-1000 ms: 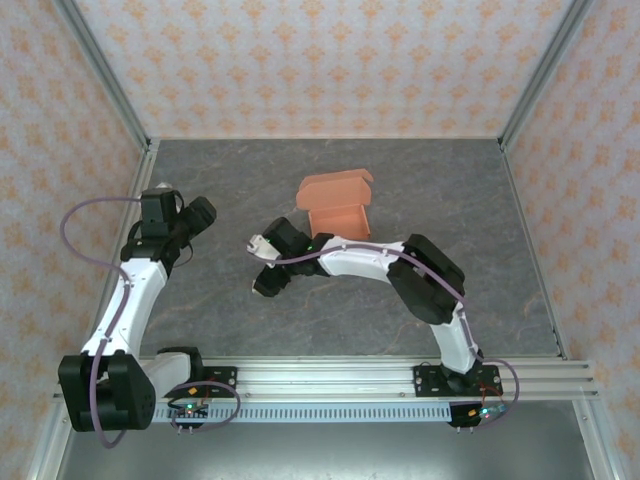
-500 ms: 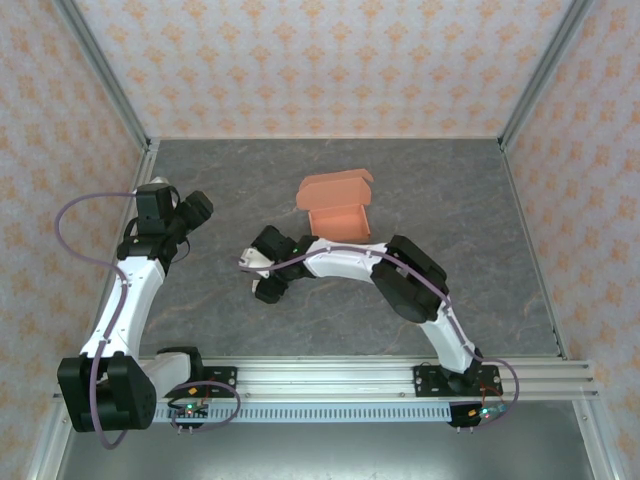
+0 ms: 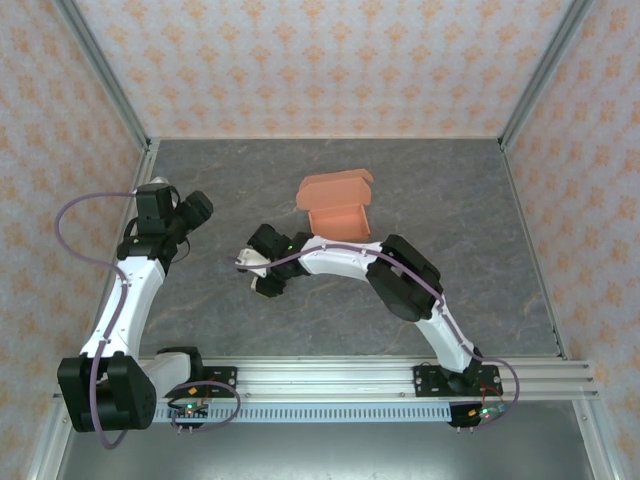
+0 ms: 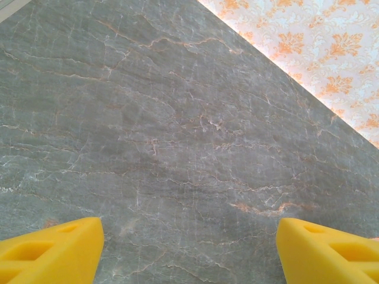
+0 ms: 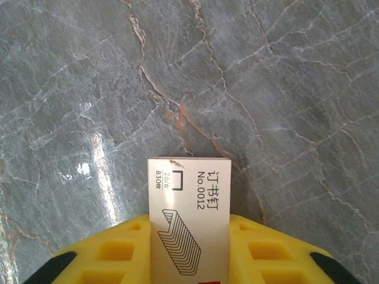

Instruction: Fold the paper box

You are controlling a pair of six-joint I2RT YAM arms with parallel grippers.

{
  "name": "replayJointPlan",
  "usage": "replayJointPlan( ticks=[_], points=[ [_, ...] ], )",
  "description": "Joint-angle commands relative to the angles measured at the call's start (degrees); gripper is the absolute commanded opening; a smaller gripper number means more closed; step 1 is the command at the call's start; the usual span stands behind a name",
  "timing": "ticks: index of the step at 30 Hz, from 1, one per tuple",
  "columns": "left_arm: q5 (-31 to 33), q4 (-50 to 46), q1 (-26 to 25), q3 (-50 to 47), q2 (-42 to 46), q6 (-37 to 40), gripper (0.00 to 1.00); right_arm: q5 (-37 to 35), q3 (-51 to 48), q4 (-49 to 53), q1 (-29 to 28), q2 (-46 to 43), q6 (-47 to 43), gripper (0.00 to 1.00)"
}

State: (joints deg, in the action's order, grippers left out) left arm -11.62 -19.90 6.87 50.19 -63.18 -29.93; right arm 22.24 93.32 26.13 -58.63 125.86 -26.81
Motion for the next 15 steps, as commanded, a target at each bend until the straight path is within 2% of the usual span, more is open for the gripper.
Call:
replayJointPlan(
  ticks=[1,7,11,15],
  points=[
    [-0.50,0.30,0.40,1.13,-0.31,1.37,0.77,-2.25,-1.52,0.32,-0.52,-3.70,0.70,0.26],
    [-3.86,2.11,0.42,1.16,-1.45,1.05,0.77,-5.82,-9.59,-1.34,1.53,-15.77,3.32,0.26],
    [-5.56,3.15,-0.66,1.20,-1.95,0.80,0.77,-7.78,-15.77,-0.45,6.97,-24.17,4.63,0.27],
    [-3.92,2.85,-4.03,1.84,-2.38,1.76,0.77,-9.83,-17.34,2.41,12.92,-26.98,1.47,0.29]
  ],
)
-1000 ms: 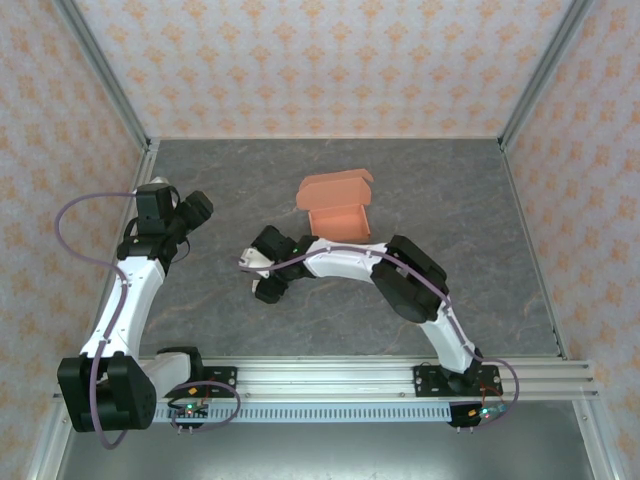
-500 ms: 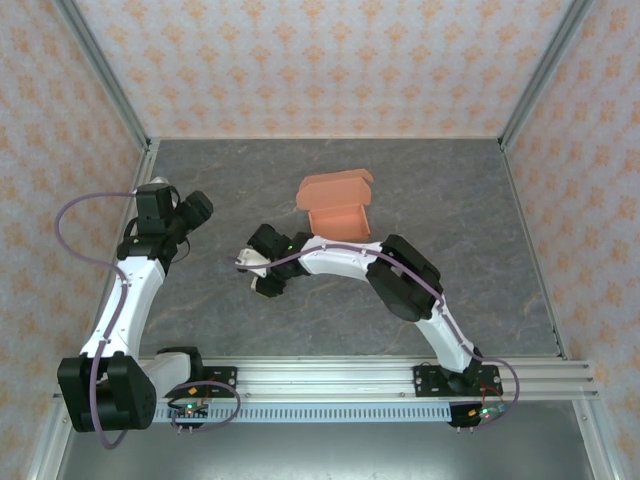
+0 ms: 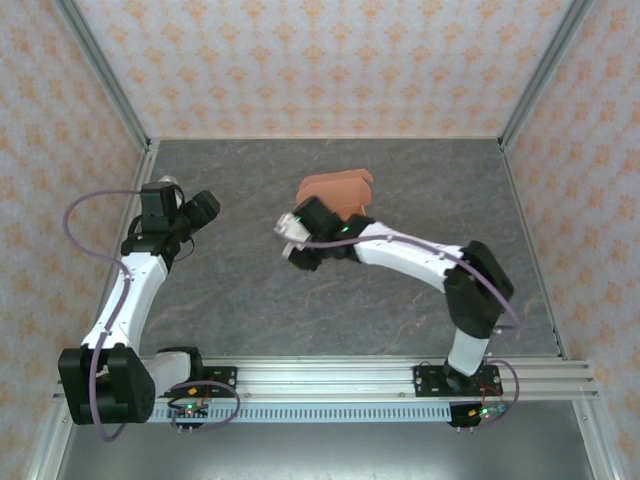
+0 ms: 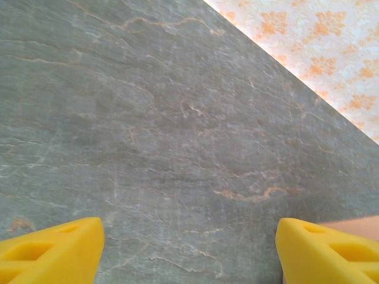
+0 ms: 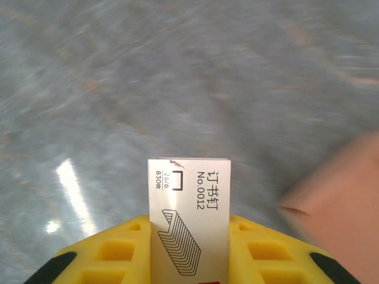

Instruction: Fold the paper box

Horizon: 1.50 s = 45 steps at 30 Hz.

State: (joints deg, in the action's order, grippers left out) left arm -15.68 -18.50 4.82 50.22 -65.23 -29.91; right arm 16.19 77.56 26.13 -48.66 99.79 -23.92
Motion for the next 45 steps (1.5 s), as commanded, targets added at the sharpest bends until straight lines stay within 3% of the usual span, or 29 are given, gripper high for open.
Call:
replayJointPlan(
  ticks=[1,11,23,29,40,45],
  points=[
    [0.77,1.34,-2.88,2.03,-0.49,1.91,0.77,-4.28,-1.56,2.43,4.40,-0.69,-2.94,0.30],
    [2.57,1.17,-6.80,1.96,-0.69,2.75,0.77,-1.37,6.18,8.05,14.63,7.09,-13.61,0.32],
    [3.20,1.28,-7.37,1.61,-0.43,3.11,0.77,1.22,15.49,13.04,15.94,16.93,-19.17,0.33],
    [4.80,0.68,-8.15,1.47,0.36,3.54,0.77,-0.80,16.47,12.66,15.90,19.47,-20.10,0.34],
    [4.75,1.10,-9.96,0.67,0.64,4.69,0.77,-3.82,16.43,11.73,15.97,17.89,-19.29,0.47],
    [2.72,5.16,-13.25,-1.35,0.54,5.04,0.76,0.01,11.27,9.22,15.90,8.76,-14.66,0.47]
  ],
)
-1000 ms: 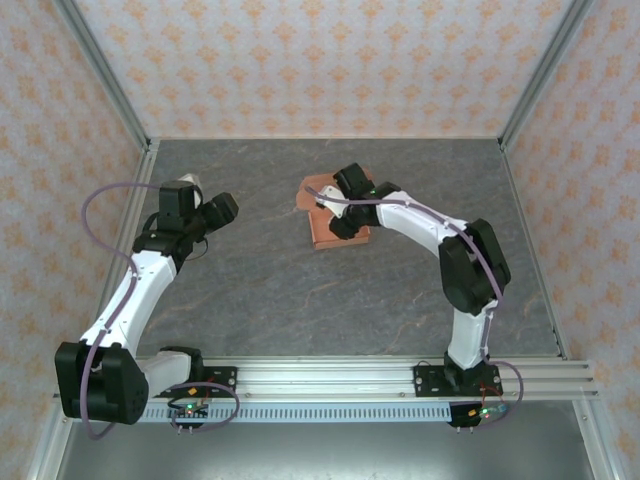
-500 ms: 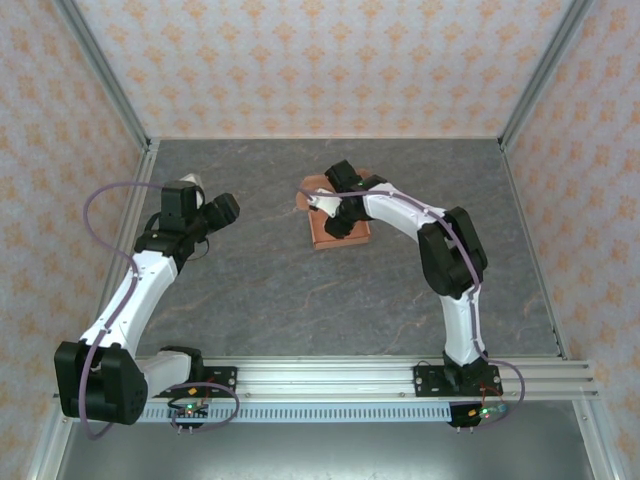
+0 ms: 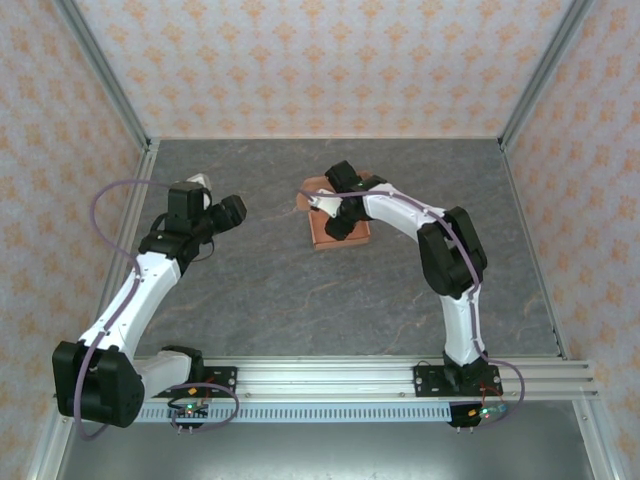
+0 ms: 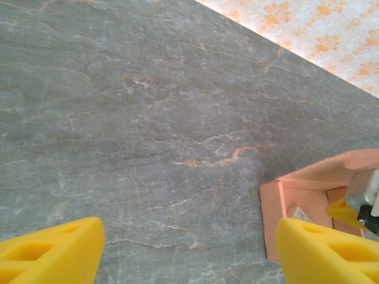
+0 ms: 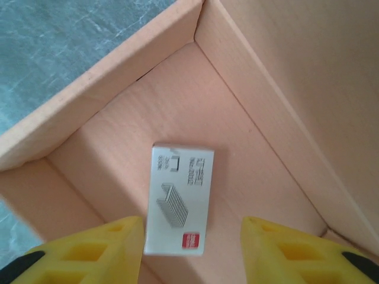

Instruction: Fold the paper box

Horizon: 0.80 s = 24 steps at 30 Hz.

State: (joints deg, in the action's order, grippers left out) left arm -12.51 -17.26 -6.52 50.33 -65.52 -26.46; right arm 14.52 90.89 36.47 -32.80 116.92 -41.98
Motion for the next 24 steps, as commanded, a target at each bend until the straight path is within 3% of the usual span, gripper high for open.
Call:
replayJointPlan(
  ticks=[1,6,11,16,24],
  points=[
    [-0.49,5.15,-3.01,-2.15,0.74,1.82,0.76,2.55,-3.68,-2.13,0.10,-10.57,4.92,0.47],
    [-2.44,12.41,-7.93,-3.79,-1.88,5.97,0.76,2.78,-15.18,-10.13,2.18,-23.93,18.54,0.51],
    [-5.03,17.69,-10.98,-2.29,-6.11,14.77,0.73,1.99,-19.80,-15.81,11.40,-30.67,30.54,0.61],
    [-5.79,15.21,-11.40,3.02,-12.87,23.62,0.73,-0.81,-17.39,-15.87,14.86,-26.84,29.39,0.66],
    [-8.68,17.76,-11.49,6.42,-21.46,27.76,0.74,8.34,-16.20,-23.10,16.01,-18.28,25.18,0.63]
  ],
)
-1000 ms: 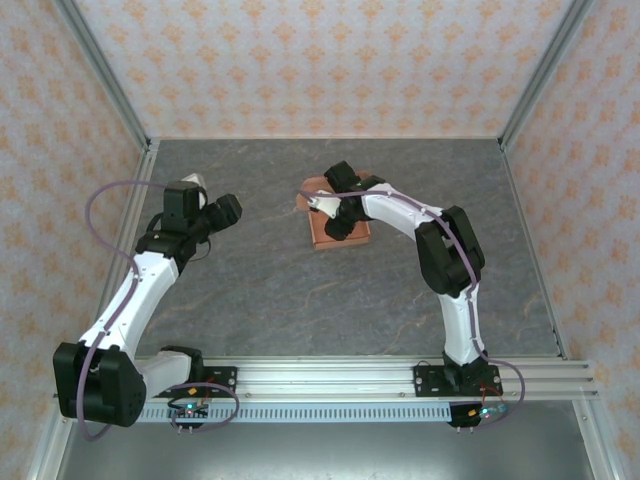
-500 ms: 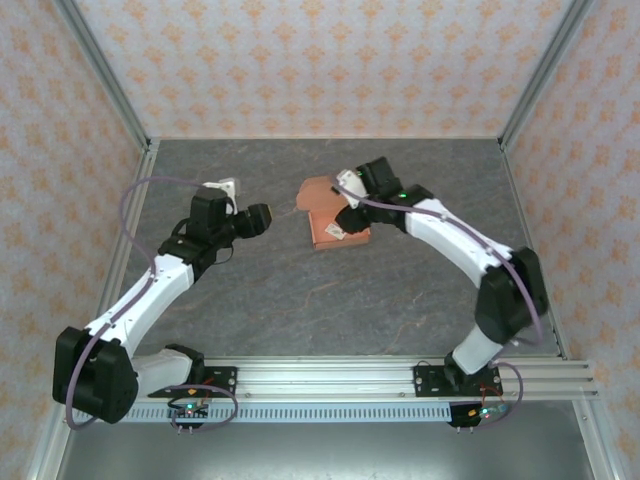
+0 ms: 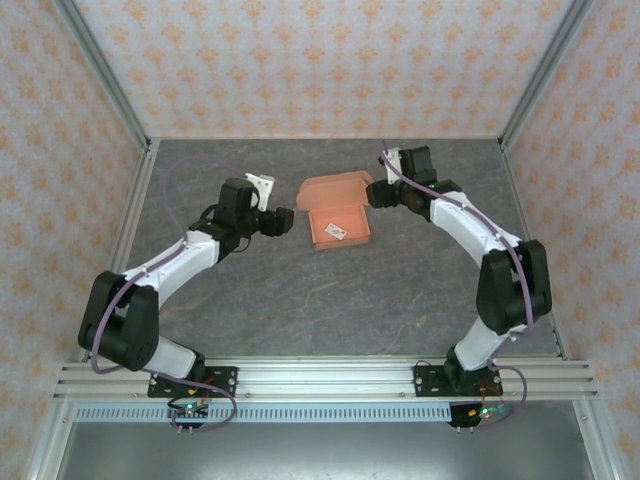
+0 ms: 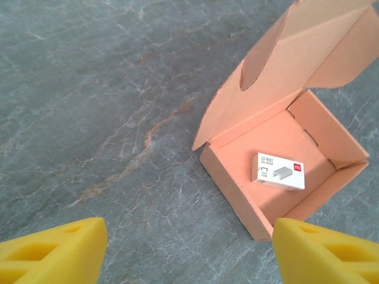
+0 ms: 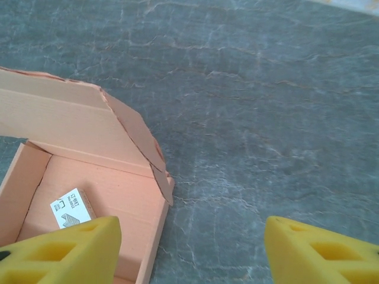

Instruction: Fold the paper box

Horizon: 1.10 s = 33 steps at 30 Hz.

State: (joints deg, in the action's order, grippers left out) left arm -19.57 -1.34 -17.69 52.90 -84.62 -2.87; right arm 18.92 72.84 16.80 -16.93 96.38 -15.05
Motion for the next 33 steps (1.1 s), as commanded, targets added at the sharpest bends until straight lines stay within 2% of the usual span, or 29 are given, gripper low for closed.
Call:
replayJointPlan(
  ticks=[1,7,18,24,28,33],
  points=[
    [-1.70,1.25,-0.32,4.88,-3.40,4.86,0.73,4.37,2.56,-3.27,0.16,3.30,-2.04,0.62],
    [-0.76,0.23,-0.32,7.99,-6.89,6.04,0.73,7.02,5.81,-3.01,0.15,8.42,-4.20,0.54],
    [-2.98,-2.85,-0.31,12.56,-10.98,8.62,0.73,8.68,8.78,-2.35,0.14,11.76,-6.13,0.29],
    [-4.16,-6.24,-0.32,16.59,-13.99,10.46,0.71,8.06,8.72,-2.07,0.14,11.22,-6.23,0.20],
    [-3.91,-7.39,-0.32,18.65,-15.80,11.08,0.67,8.15,9.06,-1.61,0.14,11.29,-6.22,0.16],
    [-4.54,-8.42,-0.39,21.37,-18.05,11.99,0.65,8.19,9.38,-1.29,0.16,11.23,-6.40,0.14]
  ],
)
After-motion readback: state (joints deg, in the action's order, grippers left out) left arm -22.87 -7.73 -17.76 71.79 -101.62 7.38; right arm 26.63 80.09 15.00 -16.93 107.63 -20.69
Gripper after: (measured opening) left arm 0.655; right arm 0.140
